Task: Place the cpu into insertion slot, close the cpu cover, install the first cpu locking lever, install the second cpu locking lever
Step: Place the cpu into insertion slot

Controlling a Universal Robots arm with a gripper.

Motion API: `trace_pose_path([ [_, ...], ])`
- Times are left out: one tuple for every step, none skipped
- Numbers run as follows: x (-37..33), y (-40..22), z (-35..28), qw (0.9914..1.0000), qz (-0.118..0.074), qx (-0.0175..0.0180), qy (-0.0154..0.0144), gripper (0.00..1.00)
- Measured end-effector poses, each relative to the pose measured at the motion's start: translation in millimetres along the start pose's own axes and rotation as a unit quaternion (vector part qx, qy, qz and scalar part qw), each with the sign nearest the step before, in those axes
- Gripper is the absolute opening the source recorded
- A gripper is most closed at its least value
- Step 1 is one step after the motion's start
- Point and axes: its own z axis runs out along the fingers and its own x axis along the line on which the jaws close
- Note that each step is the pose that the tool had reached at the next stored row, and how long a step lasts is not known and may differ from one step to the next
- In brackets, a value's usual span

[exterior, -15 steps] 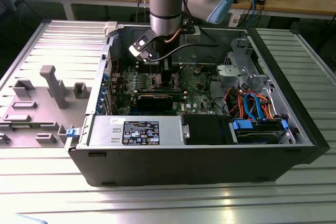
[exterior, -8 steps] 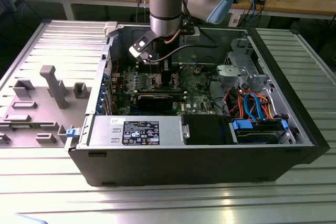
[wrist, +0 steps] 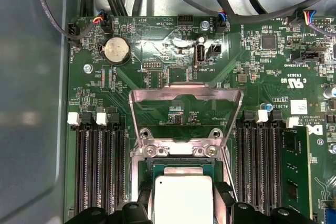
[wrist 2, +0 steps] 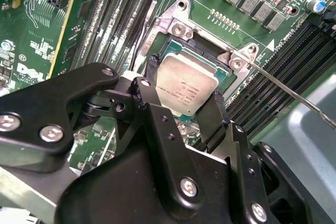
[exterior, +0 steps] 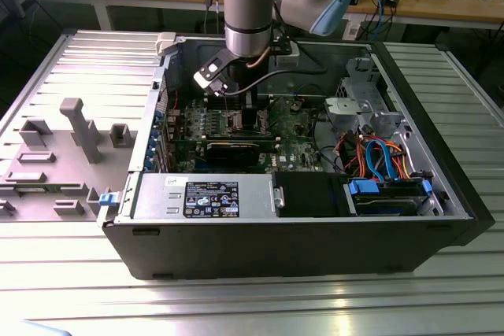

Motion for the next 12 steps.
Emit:
trace_pose_path([
  [0.2,0.0,0.4,1.00000,0.000,0.0000,0.0001,0.54],
  [0.3,0.0,0.6,1.00000,0.000,0.0000,0.0001,0.54],
  [0.3,0.0,0.7,1.00000,0.000,0.0000,0.0001,0.54],
  [0.3,0.0,0.8,1.00000,0.000,-0.0001,0.0001,0.54],
  [0.3,0.0,0.8,1.00000,0.000,-0.0001,0.0001,0.54],
  [0.3,0.0,0.9,1.00000,0.000,0.0000,0.0001,0.54],
  [0.3,0.0,0.9,1.00000,0.000,0.0000,0.0001,0.54],
  [0.3,0.0,0.9,1.00000,0.000,-0.0001,0.0001,0.54],
  [0.3,0.0,0.9,1.00000,0.000,0.0000,0.0001,0.54],
  [0.3,0.0,0.9,1.00000,0.000,-0.0001,0.0001,0.54],
  [0.3,0.0,0.9,1.00000,0.000,-0.0001,0.0002,0.54],
  [0.4,0.1,0.9,1.00000,0.000,-0.0001,0.0002,0.54],
])
